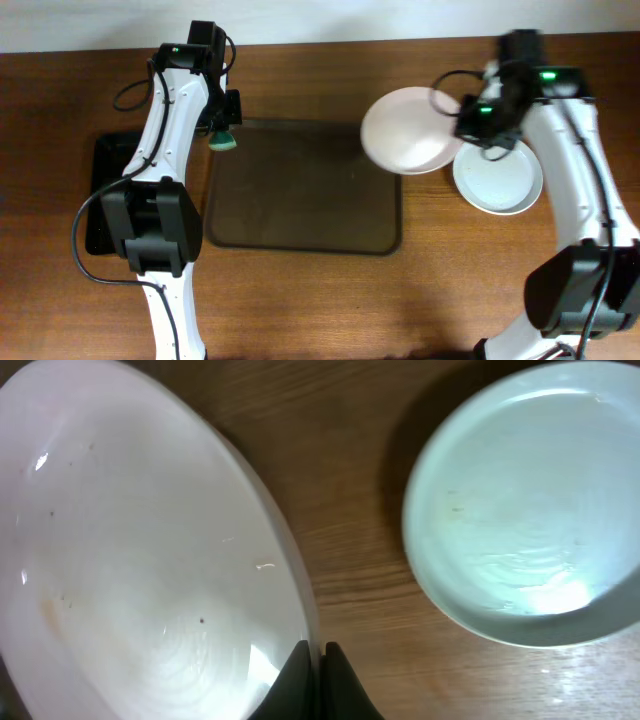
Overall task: Clean dirty plates on tray and stack at the side
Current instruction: 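Carry the plate right and stack it on the side plates, then place the sponge in the small black tray with the left gripper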
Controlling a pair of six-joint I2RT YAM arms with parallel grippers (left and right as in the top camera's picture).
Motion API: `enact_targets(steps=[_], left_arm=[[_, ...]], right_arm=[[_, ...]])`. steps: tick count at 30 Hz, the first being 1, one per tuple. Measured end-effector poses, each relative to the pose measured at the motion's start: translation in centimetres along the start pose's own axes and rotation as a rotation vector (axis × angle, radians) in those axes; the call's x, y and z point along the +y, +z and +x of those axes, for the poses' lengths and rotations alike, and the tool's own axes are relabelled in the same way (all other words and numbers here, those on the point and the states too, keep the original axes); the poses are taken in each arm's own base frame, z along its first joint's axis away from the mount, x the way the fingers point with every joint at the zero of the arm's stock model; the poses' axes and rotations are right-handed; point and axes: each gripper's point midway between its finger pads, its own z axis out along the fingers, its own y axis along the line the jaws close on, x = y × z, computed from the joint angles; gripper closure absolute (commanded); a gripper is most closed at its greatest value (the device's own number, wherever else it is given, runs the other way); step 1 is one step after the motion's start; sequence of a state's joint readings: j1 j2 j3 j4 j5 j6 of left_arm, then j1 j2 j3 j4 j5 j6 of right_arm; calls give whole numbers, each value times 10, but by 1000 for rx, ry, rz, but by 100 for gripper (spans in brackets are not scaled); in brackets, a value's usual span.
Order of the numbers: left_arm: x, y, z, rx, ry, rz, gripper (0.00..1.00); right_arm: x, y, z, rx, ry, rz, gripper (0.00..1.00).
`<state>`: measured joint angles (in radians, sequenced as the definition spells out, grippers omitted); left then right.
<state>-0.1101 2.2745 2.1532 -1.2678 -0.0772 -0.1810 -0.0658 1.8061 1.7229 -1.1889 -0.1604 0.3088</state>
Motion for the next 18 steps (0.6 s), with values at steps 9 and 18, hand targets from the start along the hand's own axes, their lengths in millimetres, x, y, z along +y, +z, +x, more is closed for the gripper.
enact_targets(steps=[9, 18], left_arm=[[0, 0, 0, -2, 0, 0, 99], [-1, 0, -3, -14, -1, 3, 100]], right_arm=[[-204, 11, 8, -23, 445, 169, 96], [-214, 72, 33, -27, 427, 178, 92]])
